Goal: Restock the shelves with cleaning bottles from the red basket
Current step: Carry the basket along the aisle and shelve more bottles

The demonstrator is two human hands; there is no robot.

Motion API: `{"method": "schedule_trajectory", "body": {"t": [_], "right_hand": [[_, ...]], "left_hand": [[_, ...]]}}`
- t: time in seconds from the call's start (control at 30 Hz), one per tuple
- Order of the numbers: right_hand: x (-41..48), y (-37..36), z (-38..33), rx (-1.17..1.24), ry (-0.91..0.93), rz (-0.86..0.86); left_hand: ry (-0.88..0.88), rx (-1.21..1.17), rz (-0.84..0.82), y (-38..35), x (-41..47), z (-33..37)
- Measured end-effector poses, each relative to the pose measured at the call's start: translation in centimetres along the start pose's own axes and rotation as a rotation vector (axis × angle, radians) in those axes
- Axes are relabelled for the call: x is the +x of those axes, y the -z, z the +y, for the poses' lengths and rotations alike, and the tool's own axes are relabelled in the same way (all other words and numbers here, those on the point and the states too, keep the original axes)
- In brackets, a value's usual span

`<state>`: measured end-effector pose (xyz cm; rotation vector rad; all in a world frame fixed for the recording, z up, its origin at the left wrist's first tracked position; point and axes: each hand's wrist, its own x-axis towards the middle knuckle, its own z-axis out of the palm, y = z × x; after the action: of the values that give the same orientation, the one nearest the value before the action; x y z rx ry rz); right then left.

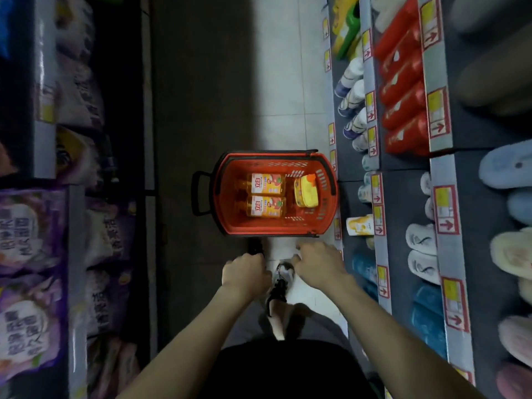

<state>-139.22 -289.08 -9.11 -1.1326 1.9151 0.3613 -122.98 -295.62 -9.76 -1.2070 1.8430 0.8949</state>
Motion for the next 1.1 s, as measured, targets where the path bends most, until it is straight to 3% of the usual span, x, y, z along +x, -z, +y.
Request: {"method": "schedule_trajectory", "body": {"t": [0.27,0.57,0.77,1.0,1.03,1.1], "right_hand": [[10.2,3.1,1.7,-0.03,-0.035,-0.045],[22.1,2.1,8.4,-0.049,-0.032,-0.036],[29.6,-1.8,12.3,-0.068,-0.017,-0.124],[34.7,-5.8,14.3,0.161,-0.238,-0.09],[35.0,-5.8,14.3,0.248,-0.315,-0.143],[35.4,-5.1,13.6,0.41,-0.398,-0.404]], "left_hand": [[-0.086,0.051,0.069,5.8,12.1,3.2],[-0.11,0.277,0.003,4.4,25.8,8.8],[-0.107,0.236,-0.036,-0.7,34.2,11.8],[-0.179,0.019,-0.085,-7.1,39.7,13.6],[-0.187,-0.037,-0.095,-7.7,40.2,13.7],[-0.173,-0.222,-0.114,-8.6,41.1,13.8]]}}
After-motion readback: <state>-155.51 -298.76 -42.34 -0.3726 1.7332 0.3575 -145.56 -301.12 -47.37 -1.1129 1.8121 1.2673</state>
